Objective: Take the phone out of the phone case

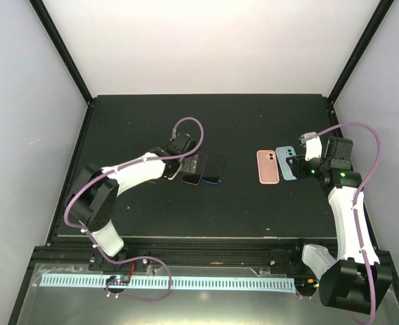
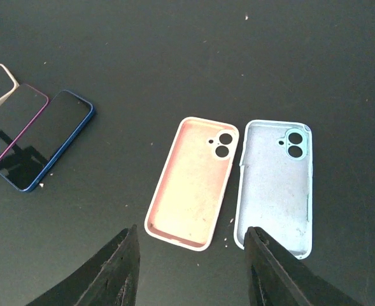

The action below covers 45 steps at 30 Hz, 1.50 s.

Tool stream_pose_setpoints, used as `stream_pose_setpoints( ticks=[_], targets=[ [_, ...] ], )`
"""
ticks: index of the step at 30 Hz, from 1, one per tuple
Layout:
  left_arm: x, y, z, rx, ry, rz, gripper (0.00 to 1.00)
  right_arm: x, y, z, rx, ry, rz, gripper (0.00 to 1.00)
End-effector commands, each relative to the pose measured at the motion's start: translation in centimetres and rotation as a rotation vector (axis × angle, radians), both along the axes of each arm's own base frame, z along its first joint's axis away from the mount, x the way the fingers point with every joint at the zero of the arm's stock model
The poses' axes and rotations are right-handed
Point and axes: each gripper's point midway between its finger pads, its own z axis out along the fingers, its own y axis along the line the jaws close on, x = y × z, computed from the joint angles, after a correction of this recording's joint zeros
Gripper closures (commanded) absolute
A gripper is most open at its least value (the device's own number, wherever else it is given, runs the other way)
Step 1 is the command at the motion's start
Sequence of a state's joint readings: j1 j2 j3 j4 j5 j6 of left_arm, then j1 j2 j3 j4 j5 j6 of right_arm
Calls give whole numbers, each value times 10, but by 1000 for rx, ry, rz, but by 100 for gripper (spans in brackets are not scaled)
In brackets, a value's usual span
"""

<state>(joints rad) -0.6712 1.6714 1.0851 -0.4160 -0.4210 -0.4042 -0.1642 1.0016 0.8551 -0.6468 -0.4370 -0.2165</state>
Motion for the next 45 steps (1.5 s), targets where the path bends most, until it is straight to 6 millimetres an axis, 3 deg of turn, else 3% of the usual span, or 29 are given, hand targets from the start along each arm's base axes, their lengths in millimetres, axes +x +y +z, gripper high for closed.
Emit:
stream_pose_setpoints(
  ticks=[1,9,14,24,37,45],
  targets=[
    [21,-8,-7,-132,49,-26,1,-1,4,5,8,-7,37,53],
    [52,46,-34,-176,135,86,1,-2,7,4,16,-5,54,53],
    [56,47,-38,-220,178,53,1,-2,8,1,19,10,63,53],
    [34,45,-70,-213,311,-51,1,-2,9,-1,26,20,71,53],
    [-6,56,-85,-160,364,-82,1,-2,11,-4,37,34,82,53],
    [-10,53,-87,-34,394,-125,1,-3,12,-5,41,41,86,53]
  ],
)
